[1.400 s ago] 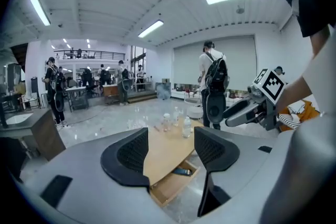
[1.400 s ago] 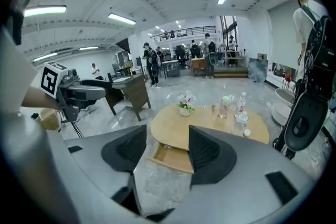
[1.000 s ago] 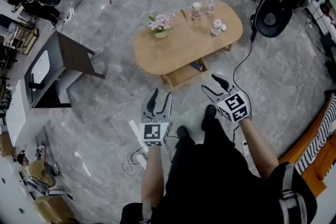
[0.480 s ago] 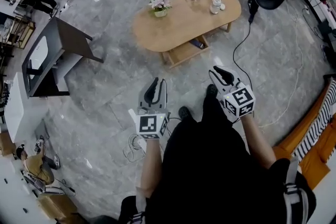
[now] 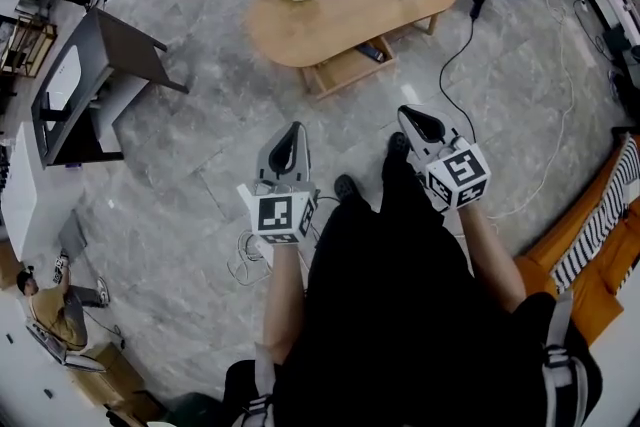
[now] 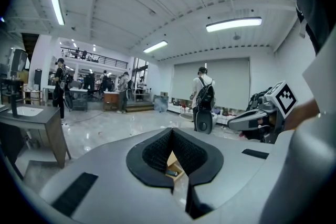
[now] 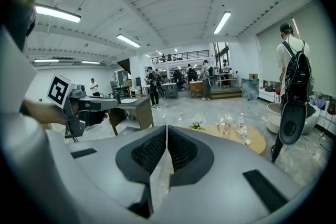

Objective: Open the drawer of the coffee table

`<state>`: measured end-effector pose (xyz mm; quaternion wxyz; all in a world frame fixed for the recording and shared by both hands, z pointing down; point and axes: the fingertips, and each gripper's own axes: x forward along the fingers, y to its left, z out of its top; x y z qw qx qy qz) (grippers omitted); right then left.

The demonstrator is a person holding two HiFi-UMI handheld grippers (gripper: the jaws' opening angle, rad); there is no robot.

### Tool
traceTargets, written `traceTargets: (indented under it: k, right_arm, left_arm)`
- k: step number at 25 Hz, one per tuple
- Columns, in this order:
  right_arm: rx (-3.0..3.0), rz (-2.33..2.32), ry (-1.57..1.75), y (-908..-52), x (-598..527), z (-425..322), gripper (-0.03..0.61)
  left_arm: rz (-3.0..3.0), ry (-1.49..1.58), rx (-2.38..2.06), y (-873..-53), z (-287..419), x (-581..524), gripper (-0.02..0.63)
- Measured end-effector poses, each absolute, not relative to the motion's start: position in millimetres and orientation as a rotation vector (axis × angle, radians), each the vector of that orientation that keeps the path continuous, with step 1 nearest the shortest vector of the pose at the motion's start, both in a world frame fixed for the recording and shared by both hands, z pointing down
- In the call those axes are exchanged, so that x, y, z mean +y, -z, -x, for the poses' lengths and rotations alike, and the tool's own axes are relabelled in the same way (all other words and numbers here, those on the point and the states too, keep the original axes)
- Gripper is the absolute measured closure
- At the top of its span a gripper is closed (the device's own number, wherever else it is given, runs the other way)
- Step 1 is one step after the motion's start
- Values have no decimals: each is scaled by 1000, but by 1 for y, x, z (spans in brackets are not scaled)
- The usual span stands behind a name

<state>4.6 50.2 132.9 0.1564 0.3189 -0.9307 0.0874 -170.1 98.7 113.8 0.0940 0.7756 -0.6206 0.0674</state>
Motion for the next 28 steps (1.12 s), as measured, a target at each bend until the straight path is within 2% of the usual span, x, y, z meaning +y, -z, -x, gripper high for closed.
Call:
traceTargets:
  k: [13, 28]
  right_arm:
    - [-2754, -839, -236, -111, 57, -38, 566]
    - [-2894, -609, -271, -86, 40, -167, 566]
  left_arm:
    - [-2262, -196, -1860, -110, 124, 114, 600]
    - [-2152, -120, -1934, -90, -34, 109, 600]
